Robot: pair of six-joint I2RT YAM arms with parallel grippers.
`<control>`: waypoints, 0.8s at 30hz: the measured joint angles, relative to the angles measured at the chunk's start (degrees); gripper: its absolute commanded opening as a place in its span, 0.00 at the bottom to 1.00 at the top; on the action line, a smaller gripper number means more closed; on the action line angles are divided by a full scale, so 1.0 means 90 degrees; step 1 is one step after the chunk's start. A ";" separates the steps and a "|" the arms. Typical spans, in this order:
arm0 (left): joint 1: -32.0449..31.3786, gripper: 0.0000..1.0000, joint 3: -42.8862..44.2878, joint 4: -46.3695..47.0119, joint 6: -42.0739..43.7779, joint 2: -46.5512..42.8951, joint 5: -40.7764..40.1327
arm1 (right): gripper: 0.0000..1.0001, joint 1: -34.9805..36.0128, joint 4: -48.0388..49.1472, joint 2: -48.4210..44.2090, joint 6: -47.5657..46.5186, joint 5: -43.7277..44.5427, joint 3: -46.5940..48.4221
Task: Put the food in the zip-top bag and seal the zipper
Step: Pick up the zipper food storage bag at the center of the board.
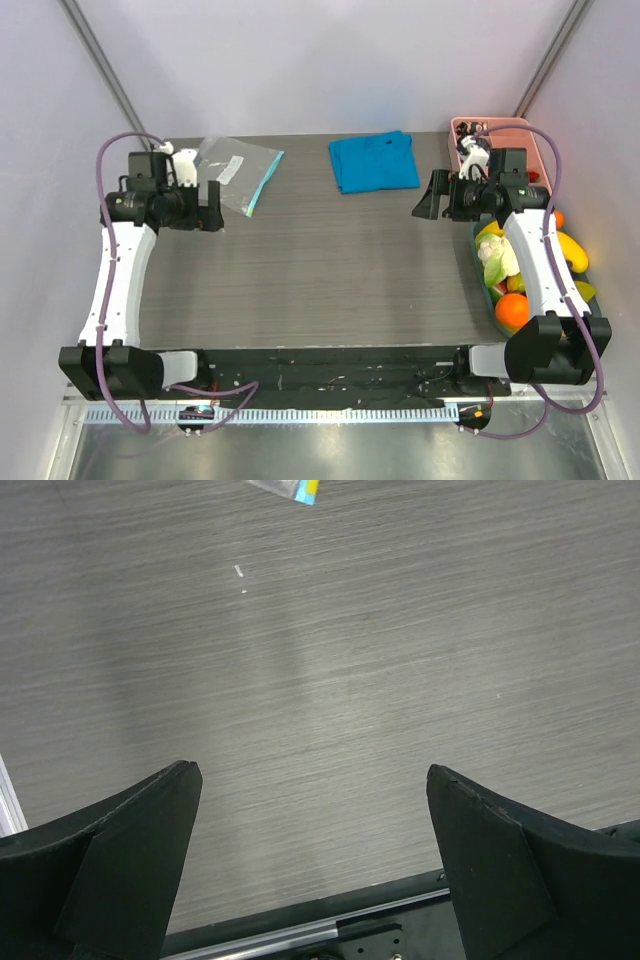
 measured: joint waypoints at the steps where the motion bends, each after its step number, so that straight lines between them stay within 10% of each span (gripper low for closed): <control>1: -0.0243 1.00 0.0000 0.0039 0.0041 0.0002 -0.0182 | 1.00 0.0005 0.0032 0.0000 0.0015 -0.0005 -0.0053; 13: -0.2856 1.00 0.0444 0.0614 0.0692 0.1579 -0.2764 | 1.00 0.0036 0.0119 0.0000 0.0124 -0.0051 -0.0182; 24: -0.3861 0.74 0.1299 0.1644 0.1503 0.3963 -0.5343 | 1.00 0.0041 0.0189 0.0032 0.0175 -0.0070 -0.0406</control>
